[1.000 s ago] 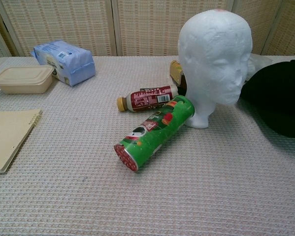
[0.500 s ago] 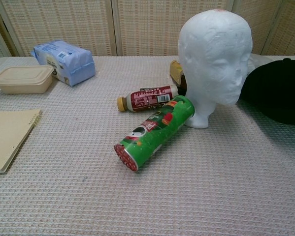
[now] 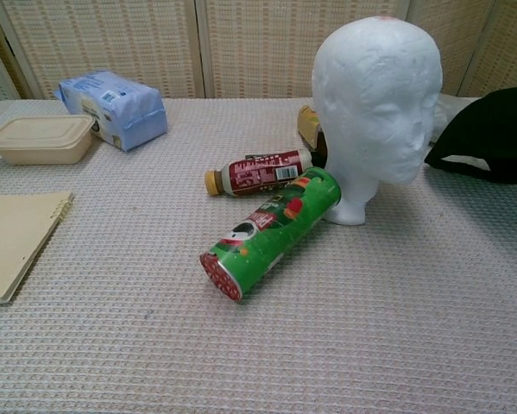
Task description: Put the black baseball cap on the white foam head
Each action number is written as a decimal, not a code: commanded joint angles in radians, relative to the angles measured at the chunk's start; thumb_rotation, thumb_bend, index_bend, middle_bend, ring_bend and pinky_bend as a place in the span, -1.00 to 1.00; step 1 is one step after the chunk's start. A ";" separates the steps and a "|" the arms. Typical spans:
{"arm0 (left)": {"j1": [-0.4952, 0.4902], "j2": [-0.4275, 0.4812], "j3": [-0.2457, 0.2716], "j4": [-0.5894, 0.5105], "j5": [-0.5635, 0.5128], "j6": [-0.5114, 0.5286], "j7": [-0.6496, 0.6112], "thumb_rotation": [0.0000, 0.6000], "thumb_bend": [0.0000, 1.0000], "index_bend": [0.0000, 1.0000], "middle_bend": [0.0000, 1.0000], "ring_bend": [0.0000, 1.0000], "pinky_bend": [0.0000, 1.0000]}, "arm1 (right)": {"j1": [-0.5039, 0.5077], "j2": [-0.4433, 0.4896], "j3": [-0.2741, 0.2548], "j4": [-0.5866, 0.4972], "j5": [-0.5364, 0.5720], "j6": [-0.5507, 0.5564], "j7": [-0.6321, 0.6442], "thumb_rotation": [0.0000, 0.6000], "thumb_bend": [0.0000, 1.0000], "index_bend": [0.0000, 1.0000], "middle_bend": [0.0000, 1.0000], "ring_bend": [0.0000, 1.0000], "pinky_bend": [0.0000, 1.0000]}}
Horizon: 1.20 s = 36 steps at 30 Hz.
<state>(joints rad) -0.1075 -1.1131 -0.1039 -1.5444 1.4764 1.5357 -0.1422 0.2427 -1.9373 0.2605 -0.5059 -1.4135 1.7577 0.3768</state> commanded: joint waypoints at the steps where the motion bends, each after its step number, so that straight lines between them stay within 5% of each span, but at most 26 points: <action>1: 0.000 -0.002 0.001 0.001 0.001 0.000 0.004 1.00 -0.62 -0.73 -0.91 -1.00 -0.91 | 0.017 0.040 0.033 -0.053 0.013 0.034 -0.012 1.00 -0.16 0.39 -0.64 -1.00 -1.00; 14: -0.002 -0.006 -0.001 0.005 -0.008 -0.009 0.010 1.00 -0.62 -0.73 -0.91 -1.00 -0.91 | 0.107 0.229 0.124 -0.367 -0.038 0.154 -0.217 1.00 -0.16 0.49 -0.56 -1.00 -1.00; 23: -0.003 -0.012 0.003 0.010 -0.007 -0.015 0.022 1.00 -0.62 -0.73 -0.91 -1.00 -0.91 | 0.222 0.362 0.207 -0.567 -0.075 0.126 -0.429 1.00 -0.17 0.52 -0.53 -1.00 -1.00; 36: -0.009 -0.031 0.001 0.029 -0.023 -0.030 0.046 1.00 -0.62 -0.73 -0.91 -1.00 -0.91 | 0.405 0.340 0.259 -0.603 -0.124 0.086 -0.552 1.00 -0.20 0.53 -0.52 -1.00 -1.00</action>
<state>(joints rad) -0.1159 -1.1425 -0.1023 -1.5174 1.4554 1.5067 -0.0973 0.6341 -1.5851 0.5175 -1.1157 -1.5350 1.8526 -0.1708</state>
